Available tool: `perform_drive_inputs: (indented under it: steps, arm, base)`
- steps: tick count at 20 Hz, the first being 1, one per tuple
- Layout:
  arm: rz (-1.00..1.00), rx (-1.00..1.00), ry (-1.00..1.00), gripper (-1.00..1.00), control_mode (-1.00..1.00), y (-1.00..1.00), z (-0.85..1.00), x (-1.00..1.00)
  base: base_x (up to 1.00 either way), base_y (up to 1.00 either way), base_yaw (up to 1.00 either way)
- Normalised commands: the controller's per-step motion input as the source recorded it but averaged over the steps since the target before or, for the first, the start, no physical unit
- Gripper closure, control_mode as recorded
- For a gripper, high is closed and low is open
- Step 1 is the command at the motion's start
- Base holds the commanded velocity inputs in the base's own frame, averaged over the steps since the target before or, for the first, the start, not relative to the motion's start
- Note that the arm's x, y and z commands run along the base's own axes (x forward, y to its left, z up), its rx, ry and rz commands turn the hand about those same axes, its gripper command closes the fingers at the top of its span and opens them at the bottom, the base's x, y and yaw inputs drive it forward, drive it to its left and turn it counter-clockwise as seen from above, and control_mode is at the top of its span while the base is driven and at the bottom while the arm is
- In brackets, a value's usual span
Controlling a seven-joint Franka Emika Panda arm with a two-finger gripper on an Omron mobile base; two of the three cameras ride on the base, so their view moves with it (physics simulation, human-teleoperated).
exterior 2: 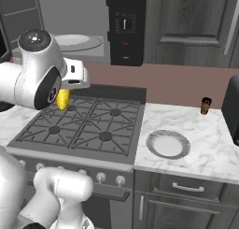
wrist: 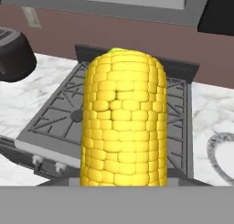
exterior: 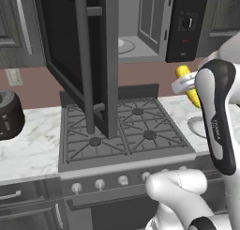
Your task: Pick the corn from the counter and place it in the microwave. Then turn on the microwave.
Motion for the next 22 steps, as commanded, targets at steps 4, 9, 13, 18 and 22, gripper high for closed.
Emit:
perform_drive_inputs:
  steps: [4, 9, 13, 18, 22]
  arm:
    - [0.11, 0.0, -0.09, 1.0, -1.0, 0.47, 0.71, -0.06]
    - [0.05, 0.0, -0.08, 1.0, -1.0, 0.55, 0.64, 0.0]
    - [0.03, 0.0, -0.11, 1.0, -1.0, 0.38, 0.44, 0.01]
    - [0.02, 0.0, -0.11, 1.0, -1.0, 0.25, 0.28, 0.0]
    - [0.04, 0.0, -0.05, 1.0, -1.0, 0.02, 0.02, 0.08]
  base:
    - [0.0, 0.0, 0.0]
    - [0.0, 0.0, 0.0]
    - [0.0, 0.0, 0.0]
    - [0.0, 0.0, 0.0]
    - [0.0, 0.0, 0.0]
